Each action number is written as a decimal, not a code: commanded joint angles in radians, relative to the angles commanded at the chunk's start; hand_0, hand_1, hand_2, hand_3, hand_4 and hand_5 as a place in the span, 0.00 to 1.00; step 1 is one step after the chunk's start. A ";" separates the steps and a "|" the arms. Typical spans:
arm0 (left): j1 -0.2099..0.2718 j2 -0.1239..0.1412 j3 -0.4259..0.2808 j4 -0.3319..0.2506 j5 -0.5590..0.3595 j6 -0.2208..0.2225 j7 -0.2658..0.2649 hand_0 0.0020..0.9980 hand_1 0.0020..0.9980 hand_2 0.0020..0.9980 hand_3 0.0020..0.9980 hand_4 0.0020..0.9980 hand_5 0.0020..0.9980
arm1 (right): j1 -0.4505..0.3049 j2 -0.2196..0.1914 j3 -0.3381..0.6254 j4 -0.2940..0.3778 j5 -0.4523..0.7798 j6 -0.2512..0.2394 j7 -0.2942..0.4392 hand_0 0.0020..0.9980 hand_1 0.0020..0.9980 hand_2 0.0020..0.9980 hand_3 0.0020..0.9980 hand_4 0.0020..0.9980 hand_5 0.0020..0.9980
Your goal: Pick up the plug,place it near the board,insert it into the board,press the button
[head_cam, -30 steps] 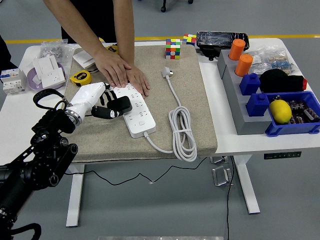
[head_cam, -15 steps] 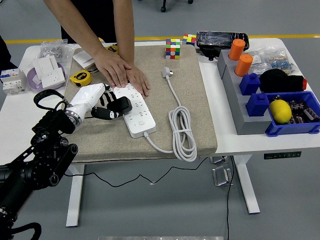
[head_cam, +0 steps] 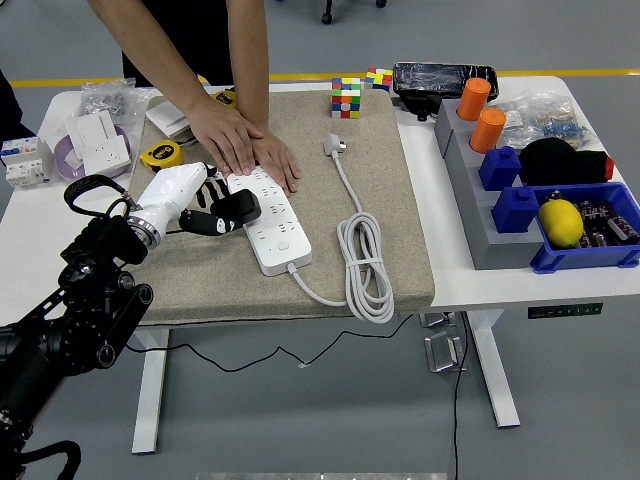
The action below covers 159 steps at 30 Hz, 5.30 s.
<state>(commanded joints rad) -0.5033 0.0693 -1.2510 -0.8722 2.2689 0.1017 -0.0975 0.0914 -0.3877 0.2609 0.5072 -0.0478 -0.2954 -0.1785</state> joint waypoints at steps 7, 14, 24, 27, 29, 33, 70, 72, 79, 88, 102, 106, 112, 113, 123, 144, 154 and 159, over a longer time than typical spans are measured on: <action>0.000 0.001 0.000 0.002 0.000 -0.003 0.000 0.53 0.39 0.31 0.37 0.51 0.12 | 0.001 0.000 0.001 0.001 -0.001 -0.002 0.000 0.86 0.85 0.83 0.84 1.00 1.00; -0.002 0.002 -0.002 0.006 0.000 -0.003 -0.001 0.53 0.39 0.31 0.37 0.51 0.13 | 0.002 0.000 0.001 0.000 0.000 -0.001 0.000 0.86 0.85 0.83 0.84 1.00 1.00; -0.001 0.004 0.002 0.008 0.000 -0.008 -0.001 0.53 0.40 0.31 0.37 0.51 0.12 | 0.001 0.000 0.003 0.000 0.001 -0.002 0.001 0.86 0.85 0.83 0.84 1.00 1.00; 0.001 0.004 0.002 0.005 0.000 -0.010 -0.001 0.53 0.40 0.31 0.37 0.51 0.12 | 0.001 0.000 0.003 -0.001 0.001 -0.002 0.001 0.86 0.85 0.83 0.84 1.00 1.00; 0.002 0.003 0.002 0.002 0.000 -0.011 -0.001 0.53 0.40 0.31 0.37 0.51 0.12 | 0.001 0.000 0.002 -0.001 0.001 -0.002 0.001 0.86 0.85 0.83 0.84 1.00 1.00; 0.001 0.002 0.002 0.002 0.000 -0.011 -0.001 0.53 0.40 0.31 0.37 0.51 0.12 | 0.001 0.000 0.002 -0.001 0.000 -0.003 0.001 0.86 0.85 0.83 0.84 1.00 1.00; -0.007 0.007 0.023 0.018 0.000 -0.017 -0.005 0.53 0.40 0.31 0.37 0.51 0.12 | 0.002 -0.002 0.005 -0.001 0.005 -0.006 0.005 0.85 0.85 0.83 0.84 1.00 1.00; -0.006 0.008 0.026 0.019 0.000 -0.018 -0.005 0.53 0.40 0.31 0.37 0.51 0.12 | 0.002 -0.002 0.005 -0.001 0.005 -0.007 0.005 0.85 0.85 0.83 0.84 1.00 1.00; -0.006 0.014 0.034 0.020 0.000 -0.021 -0.005 0.53 0.40 0.31 0.37 0.51 0.12 | 0.002 -0.002 0.006 -0.001 0.006 -0.008 0.006 0.85 0.85 0.83 0.84 1.00 1.00; -0.013 0.030 0.044 0.017 0.000 -0.026 -0.005 0.54 0.40 0.31 0.37 0.51 0.12 | 0.004 -0.003 0.006 -0.001 0.006 -0.008 0.007 0.85 0.85 0.83 0.83 1.00 1.00; -0.016 0.032 0.055 0.016 0.000 -0.039 -0.005 0.54 0.40 0.31 0.37 0.51 0.11 | 0.004 -0.003 0.006 -0.002 0.006 -0.009 0.007 0.85 0.85 0.83 0.83 1.00 1.00; -0.017 0.031 0.062 0.018 0.000 -0.040 -0.006 0.54 0.40 0.31 0.37 0.51 0.12 | 0.004 -0.003 0.005 -0.002 0.006 -0.010 0.007 0.85 0.85 0.83 0.83 1.00 1.00; -0.018 0.033 0.071 0.021 0.000 -0.041 -0.007 0.55 0.40 0.31 0.37 0.51 0.12 | 0.004 -0.004 0.005 -0.002 0.007 -0.011 0.007 0.85 0.85 0.83 0.83 1.00 1.00; -0.018 0.033 0.072 0.021 0.000 -0.041 -0.007 0.55 0.40 0.31 0.37 0.51 0.12 | 0.004 -0.004 0.004 -0.002 0.007 -0.011 0.007 0.85 0.85 0.83 0.83 1.00 1.00; -0.016 0.031 0.071 0.023 0.000 -0.039 -0.009 0.55 0.41 0.31 0.38 0.52 0.12 | 0.002 -0.003 0.004 -0.001 0.010 -0.011 0.009 0.85 0.85 0.83 0.83 1.00 1.00; -0.026 0.032 0.060 0.033 0.000 -0.046 -0.012 0.66 0.67 0.53 0.50 0.88 0.24 | 0.006 -0.003 0.002 -0.011 0.061 -0.002 0.000 0.95 0.90 0.84 0.84 1.00 1.00; -0.028 0.031 0.055 0.036 0.000 -0.054 -0.009 0.75 0.84 0.77 0.77 1.00 0.31 | 0.007 -0.004 0.002 -0.016 0.081 0.008 -0.011 1.00 0.93 0.85 0.84 1.00 1.00; -0.028 0.029 0.053 0.038 0.000 -0.058 -0.008 0.77 0.85 0.79 0.83 1.00 0.34 | 0.006 -0.004 0.004 -0.016 0.085 0.011 -0.012 1.00 0.93 0.85 0.84 1.00 1.00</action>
<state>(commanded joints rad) -0.5317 0.0983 -1.1984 -0.8339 2.2689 0.0442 -0.1057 0.0977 -0.3912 0.2653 0.4908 0.0371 -0.2846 -0.1909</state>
